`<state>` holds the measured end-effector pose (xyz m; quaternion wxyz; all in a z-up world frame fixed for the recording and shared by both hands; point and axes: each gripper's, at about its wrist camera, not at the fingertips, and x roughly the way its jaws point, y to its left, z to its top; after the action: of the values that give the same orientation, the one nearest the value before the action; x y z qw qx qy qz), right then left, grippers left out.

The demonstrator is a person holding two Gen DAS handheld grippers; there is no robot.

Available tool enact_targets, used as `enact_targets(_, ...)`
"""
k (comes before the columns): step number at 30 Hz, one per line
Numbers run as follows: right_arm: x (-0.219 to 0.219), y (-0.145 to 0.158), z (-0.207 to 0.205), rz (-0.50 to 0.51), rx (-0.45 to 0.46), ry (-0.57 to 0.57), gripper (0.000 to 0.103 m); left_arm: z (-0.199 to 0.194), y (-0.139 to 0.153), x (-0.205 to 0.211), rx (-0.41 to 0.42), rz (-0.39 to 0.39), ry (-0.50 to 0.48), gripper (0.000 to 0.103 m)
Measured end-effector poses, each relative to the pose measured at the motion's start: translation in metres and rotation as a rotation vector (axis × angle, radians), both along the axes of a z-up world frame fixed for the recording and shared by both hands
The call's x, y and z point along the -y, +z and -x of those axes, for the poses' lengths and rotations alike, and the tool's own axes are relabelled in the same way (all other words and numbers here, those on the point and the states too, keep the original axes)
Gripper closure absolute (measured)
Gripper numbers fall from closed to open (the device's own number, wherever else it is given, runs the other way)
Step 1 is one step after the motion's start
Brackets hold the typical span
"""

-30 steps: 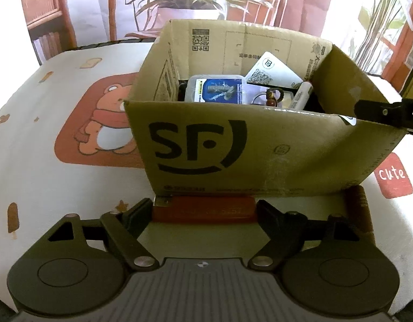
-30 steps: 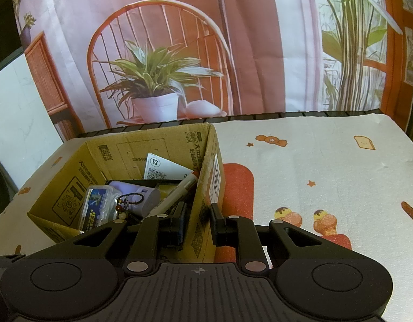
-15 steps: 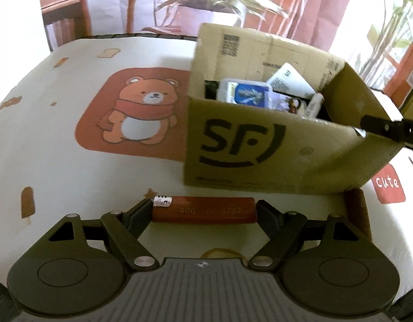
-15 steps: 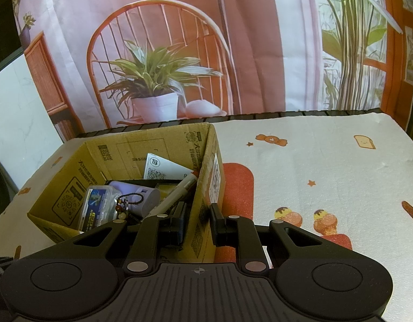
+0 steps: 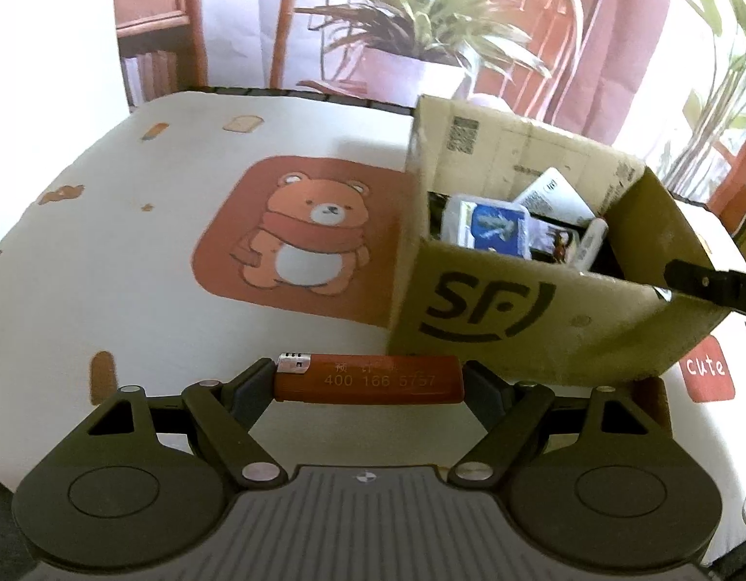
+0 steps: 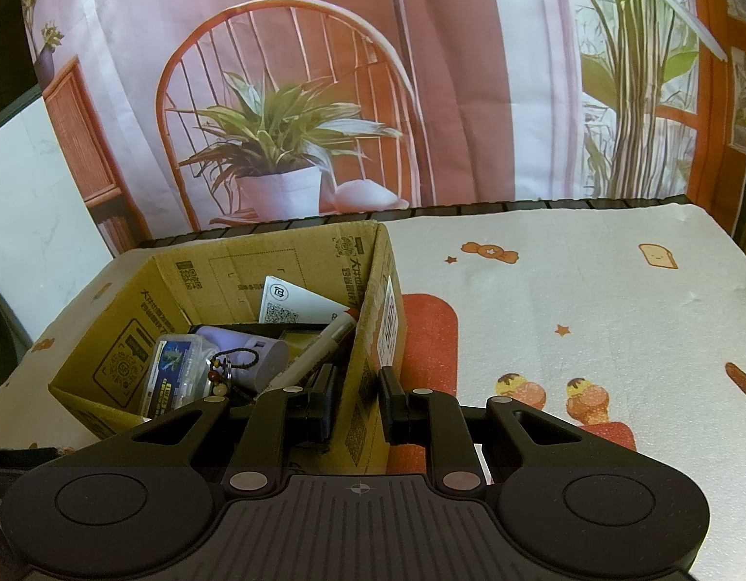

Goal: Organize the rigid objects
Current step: 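Lift the red stick with the left gripper and carry it over the box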

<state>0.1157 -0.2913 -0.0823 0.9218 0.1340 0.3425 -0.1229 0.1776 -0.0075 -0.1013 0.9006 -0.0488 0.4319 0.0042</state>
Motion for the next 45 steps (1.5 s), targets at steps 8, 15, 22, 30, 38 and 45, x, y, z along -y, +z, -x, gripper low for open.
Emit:
enact_targets(8, 0.0, 0.0, 0.0, -0.001, 0.001, 0.0, 0.085, 0.003, 0.019, -0.011, 0.053, 0.002, 0.06, 0.018)
enact_targets(15, 0.001, 0.0, 0.001, -0.002, 0.002, -0.001, 0.085, 0.002, 0.043, -0.019, 0.127, -0.011, 0.09, 0.018)
enact_targets(22, 0.0, 0.0, 0.0, -0.002, 0.001, 0.0, 0.085, 0.005, 0.054, -0.024, 0.151, 0.005, 0.105, 0.018)
enact_targets(30, 0.0, -0.001, 0.0, -0.001, 0.001, 0.0, 0.085, 0.002, 0.076, -0.026, 0.221, 0.008, 0.119, 0.018)
enact_targets(38, 0.0, -0.001, 0.001, -0.002, 0.001, 0.0, 0.085, -0.021, 0.088, -0.001, 0.259, 0.011, 0.037, 0.018)
enact_targets(45, 0.0, -0.001, 0.0, -0.003, 0.002, 0.0, 0.084, -0.044, 0.084, 0.03, 0.254, 0.014, -0.042, 0.018)
